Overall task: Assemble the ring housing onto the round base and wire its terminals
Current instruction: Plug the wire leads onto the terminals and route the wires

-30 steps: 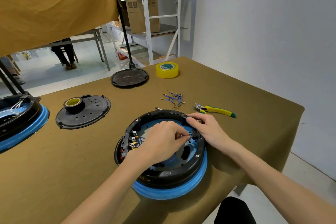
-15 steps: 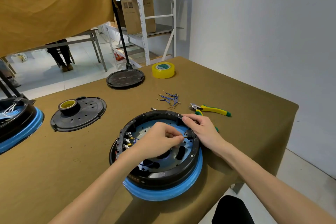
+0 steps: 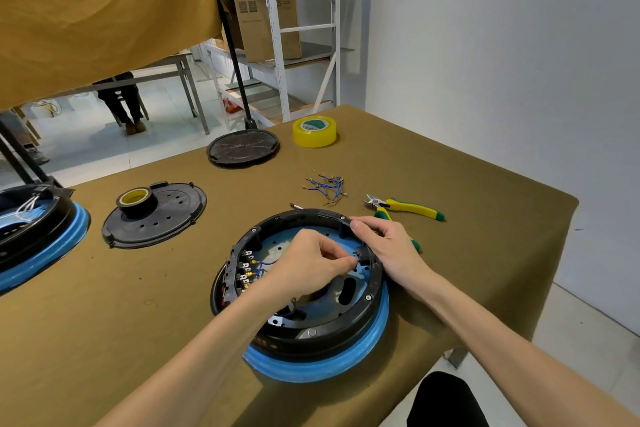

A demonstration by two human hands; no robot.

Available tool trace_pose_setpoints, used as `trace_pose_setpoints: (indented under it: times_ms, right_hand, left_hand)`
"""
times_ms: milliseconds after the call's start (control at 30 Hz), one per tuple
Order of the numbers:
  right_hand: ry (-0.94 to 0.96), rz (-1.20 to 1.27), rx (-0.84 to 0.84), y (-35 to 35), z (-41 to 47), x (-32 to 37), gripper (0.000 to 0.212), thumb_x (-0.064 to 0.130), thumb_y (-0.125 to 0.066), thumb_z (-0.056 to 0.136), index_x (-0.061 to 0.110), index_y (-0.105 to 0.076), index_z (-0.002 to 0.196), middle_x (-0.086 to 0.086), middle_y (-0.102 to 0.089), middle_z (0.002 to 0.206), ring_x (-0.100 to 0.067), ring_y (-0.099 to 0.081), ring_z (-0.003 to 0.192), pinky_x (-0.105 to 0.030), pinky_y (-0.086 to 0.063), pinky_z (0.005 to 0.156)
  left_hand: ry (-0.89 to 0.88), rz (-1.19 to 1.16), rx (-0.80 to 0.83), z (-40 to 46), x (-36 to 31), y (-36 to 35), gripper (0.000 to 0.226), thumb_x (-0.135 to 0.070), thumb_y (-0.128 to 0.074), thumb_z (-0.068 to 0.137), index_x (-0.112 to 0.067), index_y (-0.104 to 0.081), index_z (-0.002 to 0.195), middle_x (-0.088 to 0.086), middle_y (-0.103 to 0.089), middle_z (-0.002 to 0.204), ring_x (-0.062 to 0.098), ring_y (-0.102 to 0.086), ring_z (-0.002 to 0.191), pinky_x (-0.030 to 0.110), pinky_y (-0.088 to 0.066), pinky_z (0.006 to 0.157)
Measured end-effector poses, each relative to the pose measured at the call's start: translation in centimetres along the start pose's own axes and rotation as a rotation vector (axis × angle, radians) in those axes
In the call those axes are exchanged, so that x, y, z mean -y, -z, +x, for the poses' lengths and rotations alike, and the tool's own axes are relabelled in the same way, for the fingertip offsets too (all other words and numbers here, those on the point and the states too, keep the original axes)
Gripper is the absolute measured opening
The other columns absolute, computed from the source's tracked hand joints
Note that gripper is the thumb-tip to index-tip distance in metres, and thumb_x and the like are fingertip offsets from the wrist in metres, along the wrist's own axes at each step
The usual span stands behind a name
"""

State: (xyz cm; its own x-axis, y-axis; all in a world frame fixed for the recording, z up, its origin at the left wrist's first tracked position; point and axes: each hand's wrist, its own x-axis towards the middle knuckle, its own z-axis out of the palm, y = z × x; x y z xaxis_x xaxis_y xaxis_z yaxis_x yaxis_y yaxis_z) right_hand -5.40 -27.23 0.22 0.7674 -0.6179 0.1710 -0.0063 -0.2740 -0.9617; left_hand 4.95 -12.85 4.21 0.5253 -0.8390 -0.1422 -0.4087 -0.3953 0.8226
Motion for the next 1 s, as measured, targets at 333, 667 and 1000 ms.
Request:
trace_pose_setpoints:
  times_ms: [333, 667, 1000]
  right_hand:
    - [0.004, -0.042, 0.015, 0.2, 0.0, 0.1, 0.017, 0.027, -0.060, 0.103, 0.030, -0.073, 0.114, 0.018, -0.073, 0.102, 0.010, -0.065, 0.093, -0.006, -0.045, 0.077]
    - [-0.126, -0.299, -0.167, 1.4, -2.3, 1.6, 0.033, 0.055, -0.074, 0.086, 0.022, -0.070, 0.086, 0.004, -0.071, 0.078, -0.005, -0.065, 0.073, -0.025, -0.050, 0.066]
    - [-0.319, -0.188, -0.062, 2.4, -4.3, 3.9, 0.019, 0.040, -0.080, 0.086, 0.025, -0.083, 0.076, 0.011, -0.076, 0.083, -0.005, -0.064, 0.093, -0.023, -0.043, 0.069]
  left_hand:
    - [0.056, -0.055, 0.037, -0.6, 0.1, 0.6, 0.020, -0.029, -0.074, 0.095, -0.022, -0.081, 0.076, -0.016, -0.066, 0.054, -0.007, -0.055, 0.048, 0.006, -0.039, 0.047]
    - [0.053, -0.093, 0.040, -0.8, 0.4, 0.4, 0.013, -0.032, -0.076, 0.093, -0.026, -0.084, 0.085, -0.016, -0.075, 0.069, -0.010, -0.063, 0.061, 0.004, -0.044, 0.054]
    - [0.073, -0.084, 0.040, -1.1, -0.3, 0.3, 0.017, -0.032, -0.074, 0.094, -0.029, -0.081, 0.079, -0.015, -0.073, 0.065, -0.010, -0.061, 0.057, 0.005, -0.044, 0.051]
